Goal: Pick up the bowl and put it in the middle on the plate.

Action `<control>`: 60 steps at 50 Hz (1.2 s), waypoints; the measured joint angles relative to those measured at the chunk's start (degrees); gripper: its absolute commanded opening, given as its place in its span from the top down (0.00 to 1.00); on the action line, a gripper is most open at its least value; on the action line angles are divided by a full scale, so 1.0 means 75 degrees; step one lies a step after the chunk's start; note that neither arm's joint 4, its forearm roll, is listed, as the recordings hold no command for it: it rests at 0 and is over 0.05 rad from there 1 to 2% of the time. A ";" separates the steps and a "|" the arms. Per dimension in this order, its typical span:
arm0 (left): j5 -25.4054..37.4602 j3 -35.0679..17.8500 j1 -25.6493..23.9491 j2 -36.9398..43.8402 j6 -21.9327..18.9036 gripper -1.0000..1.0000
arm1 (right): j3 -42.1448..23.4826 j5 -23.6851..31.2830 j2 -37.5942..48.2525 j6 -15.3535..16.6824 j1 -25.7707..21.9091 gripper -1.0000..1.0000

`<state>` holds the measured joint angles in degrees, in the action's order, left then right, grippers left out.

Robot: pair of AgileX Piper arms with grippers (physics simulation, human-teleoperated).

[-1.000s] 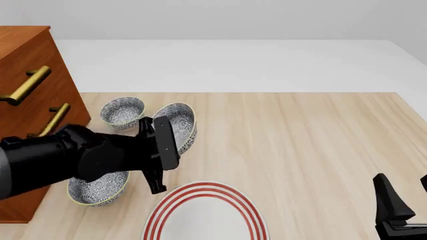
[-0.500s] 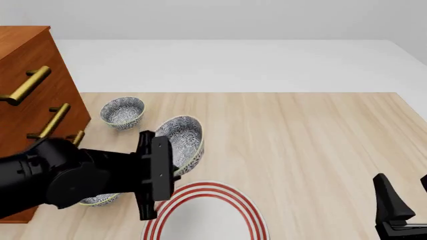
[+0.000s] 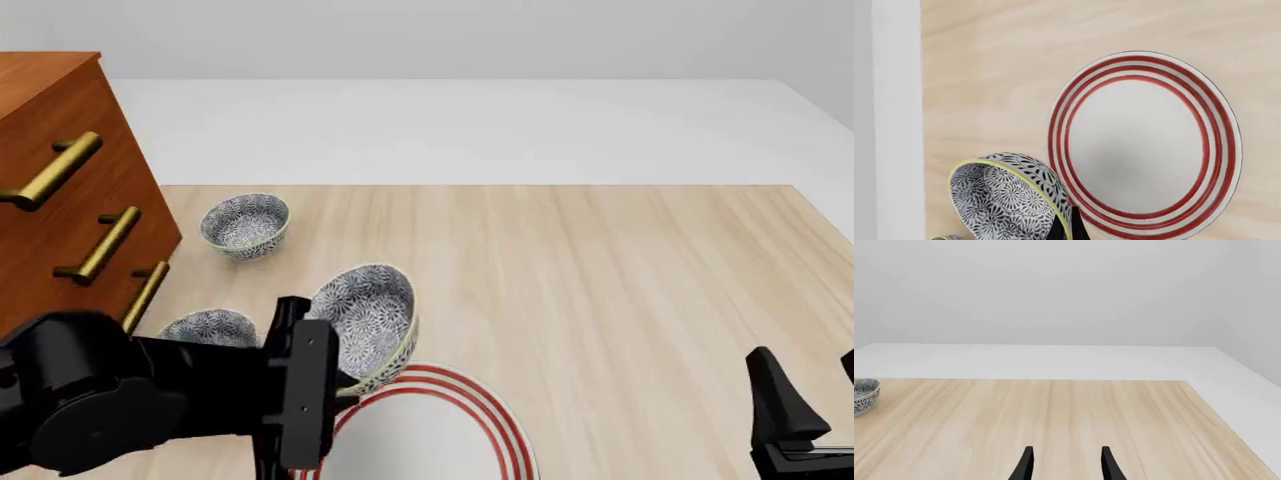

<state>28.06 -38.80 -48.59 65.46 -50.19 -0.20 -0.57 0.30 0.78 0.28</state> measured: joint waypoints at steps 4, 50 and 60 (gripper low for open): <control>0.0052 -0.0009 -0.0179 -0.0004 0.0064 1.00 | 0.0000 0.0000 0.0000 0.0000 0.0000 0.00; -0.0140 0.0506 -0.1692 0.0458 0.0534 1.00 | 0.0000 0.0000 0.0000 0.0000 0.0000 0.00; -0.0371 0.0614 -0.2026 0.0798 0.0770 1.00 | 0.0000 0.0000 0.0000 0.0000 -0.0001 0.00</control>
<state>25.28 -34.19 -63.79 71.45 -44.41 -0.20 -0.57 0.30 0.78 0.27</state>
